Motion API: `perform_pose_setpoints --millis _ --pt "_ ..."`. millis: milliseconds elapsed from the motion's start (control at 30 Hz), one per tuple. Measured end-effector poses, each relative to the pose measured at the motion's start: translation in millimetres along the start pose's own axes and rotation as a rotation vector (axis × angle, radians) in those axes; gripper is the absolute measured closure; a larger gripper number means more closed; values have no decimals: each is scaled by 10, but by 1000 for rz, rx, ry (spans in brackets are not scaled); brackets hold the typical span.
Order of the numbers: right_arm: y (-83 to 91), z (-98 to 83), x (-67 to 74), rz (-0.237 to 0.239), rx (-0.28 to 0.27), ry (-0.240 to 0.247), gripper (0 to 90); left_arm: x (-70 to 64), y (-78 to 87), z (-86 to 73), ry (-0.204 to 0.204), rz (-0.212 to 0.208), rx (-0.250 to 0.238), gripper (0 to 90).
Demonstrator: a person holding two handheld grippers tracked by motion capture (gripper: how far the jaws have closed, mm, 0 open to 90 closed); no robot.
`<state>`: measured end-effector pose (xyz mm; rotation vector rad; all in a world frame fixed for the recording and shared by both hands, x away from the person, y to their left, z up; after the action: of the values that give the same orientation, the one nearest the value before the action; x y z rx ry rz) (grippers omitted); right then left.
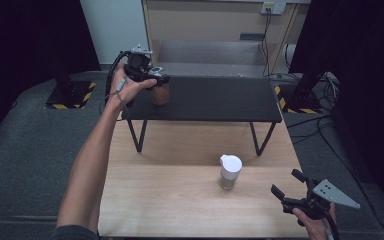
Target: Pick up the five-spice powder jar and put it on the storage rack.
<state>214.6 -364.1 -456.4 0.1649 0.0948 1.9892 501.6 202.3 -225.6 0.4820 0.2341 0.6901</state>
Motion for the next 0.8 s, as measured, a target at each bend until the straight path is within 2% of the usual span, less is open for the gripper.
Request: perform_pose_setpoints --millis 33,67,100,133,233,300,433,567,667,800 --pt "0 0 0 0 0 0 34 12 -8 -12 36 -15 -18 289" --pt "1 0 0 0 -1 -1 34 -16 -19 -12 51 10 -31 216" --pt "2 1 -1 0 -1 0 34 -53 -23 -6 41 47 -40 137" --pt "3 0 -2 0 -1 1 34 -61 -15 0 31 51 -46 97" --pt "4 1 -1 1 -2 1 34 -90 27 35 29 71 -69 59" --pt "4 1 -2 1 -3 0 34 -100 75 57 39 59 -97 57" --pt "4 1 0 2 -4 -1 34 -167 175 118 32 51 -141 49" --pt "-1 4 8 4 -3 3 34 -271 273 164 33 8 -206 45" --pt "-3 4 9 5 -1 2 35 -352 358 193 4 -4 -214 45" --pt "1 7 13 4 -2 6 35 -429 488 171 -12 -21 -231 45"
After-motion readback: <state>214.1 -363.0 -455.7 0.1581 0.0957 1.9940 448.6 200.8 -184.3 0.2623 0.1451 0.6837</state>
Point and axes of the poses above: each handheld gripper's, and its own axes: y roughly backward along the jaws, z roughly out of its top, x roughly to its left, the point moved 7 cm from there along -y, roughly forward along the jaws, and after that the axes turned 10 degrees about -z, right-handed, at the moved point
